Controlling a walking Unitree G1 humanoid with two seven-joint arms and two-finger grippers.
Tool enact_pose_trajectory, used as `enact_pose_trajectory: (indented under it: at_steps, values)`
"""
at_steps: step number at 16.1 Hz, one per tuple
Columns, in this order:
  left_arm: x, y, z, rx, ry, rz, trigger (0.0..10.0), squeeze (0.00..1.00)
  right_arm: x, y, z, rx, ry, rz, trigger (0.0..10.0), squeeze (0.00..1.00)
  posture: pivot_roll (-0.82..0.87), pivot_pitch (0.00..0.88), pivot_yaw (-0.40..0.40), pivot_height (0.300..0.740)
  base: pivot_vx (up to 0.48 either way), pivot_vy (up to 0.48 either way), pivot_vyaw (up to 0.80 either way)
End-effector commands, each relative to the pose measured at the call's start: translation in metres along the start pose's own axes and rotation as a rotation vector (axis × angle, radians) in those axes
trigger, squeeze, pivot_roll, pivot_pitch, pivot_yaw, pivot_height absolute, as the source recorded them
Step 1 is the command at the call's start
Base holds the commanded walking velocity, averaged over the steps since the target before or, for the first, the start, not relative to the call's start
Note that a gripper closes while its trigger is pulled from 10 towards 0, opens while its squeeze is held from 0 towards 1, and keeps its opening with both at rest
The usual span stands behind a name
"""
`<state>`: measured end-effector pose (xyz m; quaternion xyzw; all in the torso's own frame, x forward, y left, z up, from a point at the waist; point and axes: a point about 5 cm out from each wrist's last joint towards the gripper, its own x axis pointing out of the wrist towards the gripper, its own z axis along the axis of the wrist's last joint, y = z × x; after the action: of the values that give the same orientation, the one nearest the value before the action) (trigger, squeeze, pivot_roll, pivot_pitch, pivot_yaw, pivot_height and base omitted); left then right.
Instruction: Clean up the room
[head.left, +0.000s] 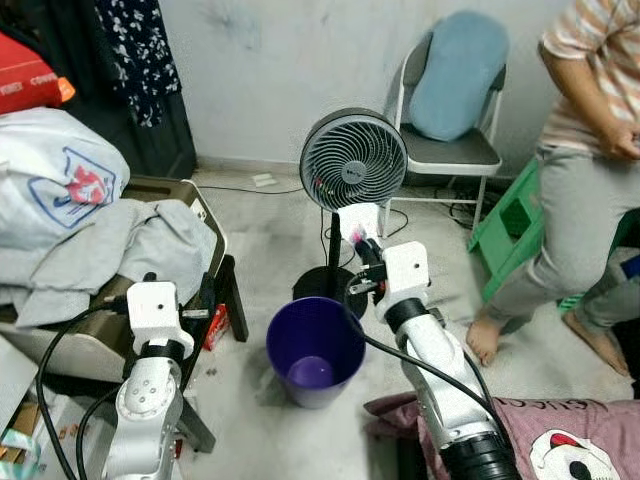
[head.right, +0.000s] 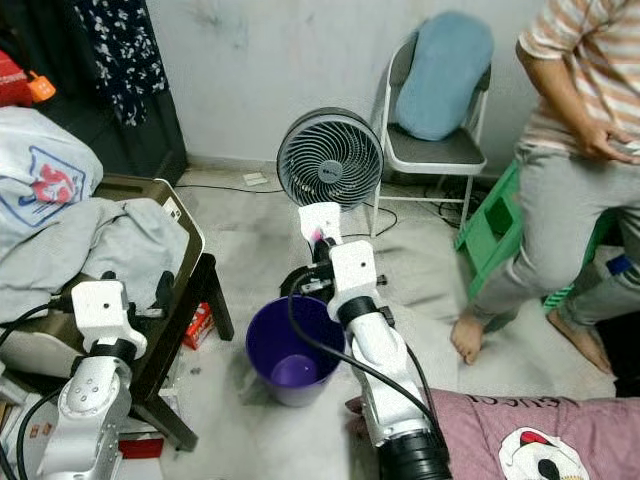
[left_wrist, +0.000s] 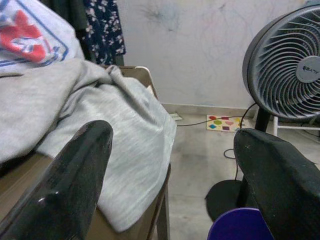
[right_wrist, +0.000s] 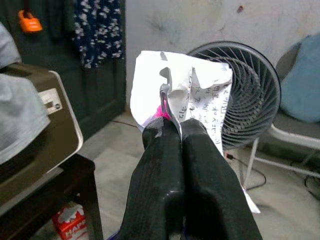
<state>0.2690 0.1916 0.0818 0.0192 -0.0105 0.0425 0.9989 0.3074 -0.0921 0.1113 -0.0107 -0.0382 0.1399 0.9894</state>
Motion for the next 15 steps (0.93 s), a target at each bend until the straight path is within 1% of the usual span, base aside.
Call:
enact_pose_trajectory:
  at_steps: [1,2,3,4,5,8,10,12,15]
  values:
    - [0.001,-0.001,0.002,-0.004,-0.013,-0.002,10.0,0.0,0.0,-0.01,-0.003,0.028,0.026,-0.067,10.0,0.0,0.0,0.025,-0.036,0.74,0.0,0.0,0.0]
    - [0.001,0.0,0.002,-0.01,-0.016,0.002,10.0,0.0,0.0,-0.014,-0.006,-0.013,0.044,-0.112,10.0,0.0,0.0,0.025,-0.036,0.74,0.0,0.0,0.0]
    - [0.002,0.0,0.003,-0.021,-0.018,0.009,10.0,0.0,-0.001,-0.014,-0.01,-0.023,0.047,-0.116,10.0,0.0,0.0,0.025,-0.036,0.74,0.0,0.0,0.0]
    - [0.002,0.0,0.003,-0.031,-0.021,0.01,10.0,0.0,-0.002,-0.014,-0.012,-0.004,0.041,-0.112,10.0,0.0,0.0,0.024,-0.036,0.74,0.0,0.0,0.0]
    - [0.003,-0.001,0.003,-0.036,-0.021,0.005,10.0,0.0,-0.004,-0.018,-0.014,-0.089,0.028,-0.167,10.0,0.0,0.0,0.024,-0.036,0.74,0.0,0.0,0.0]
    - [0.003,-0.003,0.004,-0.04,-0.022,-0.008,10.0,0.0,-0.007,-0.022,-0.017,-0.051,0.053,-0.161,10.0,0.0,0.0,0.027,-0.034,0.74,0.0,0.0,0.0]
    - [0.003,-0.004,0.004,-0.048,-0.021,-0.011,10.0,0.0,-0.008,-0.023,-0.019,-0.086,0.053,-0.158,10.0,0.0,-0.01,0.029,-0.036,0.74,0.0,0.0,0.0]
    - [0.003,-0.005,0.004,-0.049,-0.021,-0.016,10.0,0.0,-0.007,-0.022,-0.02,-0.091,0.051,-0.152,10.0,0.0,-0.01,0.029,-0.036,0.74,0.0,0.0,0.0]
    - [0.003,-0.006,0.004,-0.052,-0.018,-0.019,10.0,0.0,-0.008,-0.02,-0.02,-0.103,0.053,-0.144,10.0,0.0,0.0,0.028,-0.038,0.74,0.0,0.0,0.8]
